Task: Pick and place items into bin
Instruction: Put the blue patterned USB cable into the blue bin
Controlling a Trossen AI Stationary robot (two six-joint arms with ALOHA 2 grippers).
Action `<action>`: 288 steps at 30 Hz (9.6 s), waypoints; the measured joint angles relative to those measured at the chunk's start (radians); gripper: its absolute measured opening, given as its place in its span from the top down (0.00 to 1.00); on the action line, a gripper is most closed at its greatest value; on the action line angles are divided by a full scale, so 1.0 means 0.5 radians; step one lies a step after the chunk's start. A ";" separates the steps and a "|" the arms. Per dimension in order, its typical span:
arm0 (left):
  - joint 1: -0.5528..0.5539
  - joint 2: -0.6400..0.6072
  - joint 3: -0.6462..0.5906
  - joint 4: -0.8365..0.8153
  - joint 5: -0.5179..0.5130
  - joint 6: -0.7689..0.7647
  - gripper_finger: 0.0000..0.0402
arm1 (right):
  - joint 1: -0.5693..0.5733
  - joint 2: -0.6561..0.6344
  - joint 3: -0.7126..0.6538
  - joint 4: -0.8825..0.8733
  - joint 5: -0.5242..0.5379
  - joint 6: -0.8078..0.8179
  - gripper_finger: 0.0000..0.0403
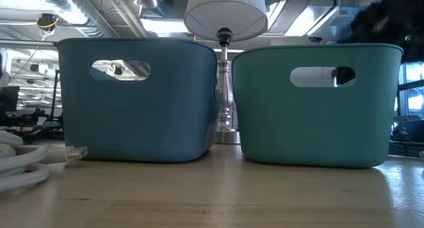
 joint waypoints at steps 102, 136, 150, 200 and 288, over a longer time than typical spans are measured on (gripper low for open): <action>-1.059 -1.031 -1.442 1.194 -1.351 -0.213 0.57 | 0.186 0.997 1.145 -3.170 0.503 1.815 0.49; -1.060 -1.031 -1.442 1.173 -1.291 -0.368 0.57 | 1.076 1.229 1.145 -3.084 -0.009 2.571 0.49; -1.060 -1.031 -1.442 1.161 -1.291 -0.353 0.57 | 1.117 1.486 1.145 -3.078 0.037 2.669 0.49; -1.058 -1.032 -1.442 1.134 -1.292 -0.367 0.58 | 1.185 1.452 0.932 -2.796 0.227 2.856 0.99; 0.363 -0.676 -1.442 3.195 0.871 1.257 0.58 | 0.467 1.893 2.626 -1.273 0.506 -1.111 1.00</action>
